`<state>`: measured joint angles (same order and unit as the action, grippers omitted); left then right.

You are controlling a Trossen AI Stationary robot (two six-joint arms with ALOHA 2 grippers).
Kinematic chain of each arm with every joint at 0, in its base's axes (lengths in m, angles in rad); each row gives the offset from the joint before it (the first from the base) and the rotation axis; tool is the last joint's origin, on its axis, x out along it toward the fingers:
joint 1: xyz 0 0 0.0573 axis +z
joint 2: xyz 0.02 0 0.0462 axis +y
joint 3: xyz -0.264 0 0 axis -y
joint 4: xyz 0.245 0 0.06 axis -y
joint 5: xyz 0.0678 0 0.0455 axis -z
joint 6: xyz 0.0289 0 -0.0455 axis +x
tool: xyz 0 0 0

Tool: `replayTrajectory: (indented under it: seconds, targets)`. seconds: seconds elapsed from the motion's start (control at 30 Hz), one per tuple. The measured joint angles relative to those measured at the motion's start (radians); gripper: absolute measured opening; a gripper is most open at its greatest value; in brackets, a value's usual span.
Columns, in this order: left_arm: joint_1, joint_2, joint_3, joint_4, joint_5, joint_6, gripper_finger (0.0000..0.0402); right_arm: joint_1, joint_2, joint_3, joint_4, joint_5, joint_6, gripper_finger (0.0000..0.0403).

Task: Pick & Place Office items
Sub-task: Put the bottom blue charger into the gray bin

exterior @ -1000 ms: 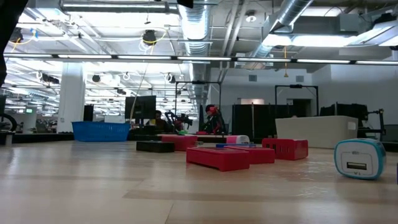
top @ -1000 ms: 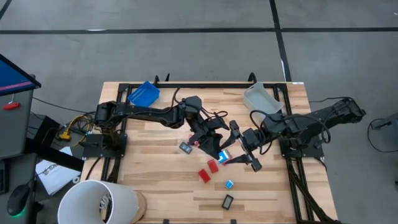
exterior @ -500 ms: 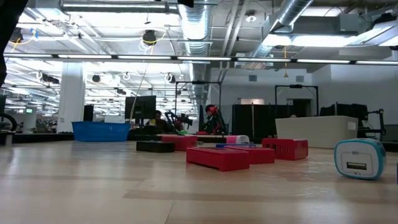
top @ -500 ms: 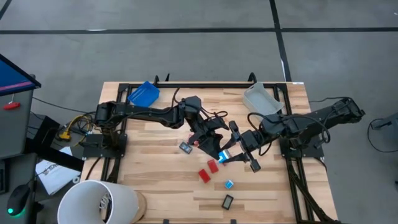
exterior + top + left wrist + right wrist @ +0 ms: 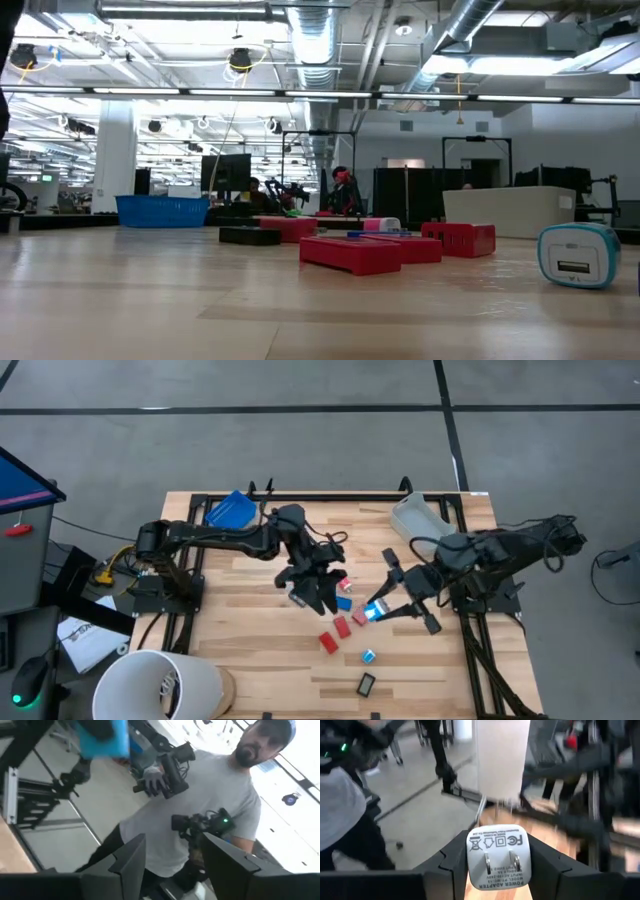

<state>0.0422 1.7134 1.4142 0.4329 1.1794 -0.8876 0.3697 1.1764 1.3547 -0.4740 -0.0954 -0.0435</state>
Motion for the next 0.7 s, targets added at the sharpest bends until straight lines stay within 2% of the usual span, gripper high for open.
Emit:
replayTrajectory:
  seconds: [0.1,0.17,0.27,0.4,0.5,0.57,0.63,0.7]
  targets:
    - [0.01,-0.066,-0.045,-0.136,-0.056,0.13,0.0161,0.017,-0.024,0.009,-0.13,0.046,0.053,0.0142]
    - [0.02,-0.112,-0.073,-0.288,-0.126,0.247,0.0149,0.022,-0.052,0.007,-0.222,0.08,0.098,0.0142]
    - [0.029,-0.18,-0.101,-0.551,-0.294,0.449,0.0129,0.022,-0.106,0.007,-0.365,0.171,0.178,0.0142]
    - [0.021,-0.264,-0.136,-0.799,-0.594,0.624,0.0105,0.005,-0.178,-0.02,-0.541,0.384,0.314,0.0142]
    - [0.003,-0.307,-0.16,-0.865,-0.777,0.654,0.009,-0.027,-0.249,-0.077,-0.61,0.605,0.491,0.0142]
    - [-0.01,-0.331,-0.187,-0.843,-0.854,0.649,0.0082,-0.065,-0.291,-0.122,-0.659,0.723,0.637,0.0142]
    - [-0.019,-0.346,-0.217,-0.826,-0.903,0.634,0.0075,-0.123,-0.323,-0.172,-0.687,0.77,0.729,0.0142]
    - [-0.025,-0.348,-0.243,-0.805,-0.93,0.611,0.0068,-0.206,-0.345,-0.217,-0.685,0.771,0.773,0.0142]
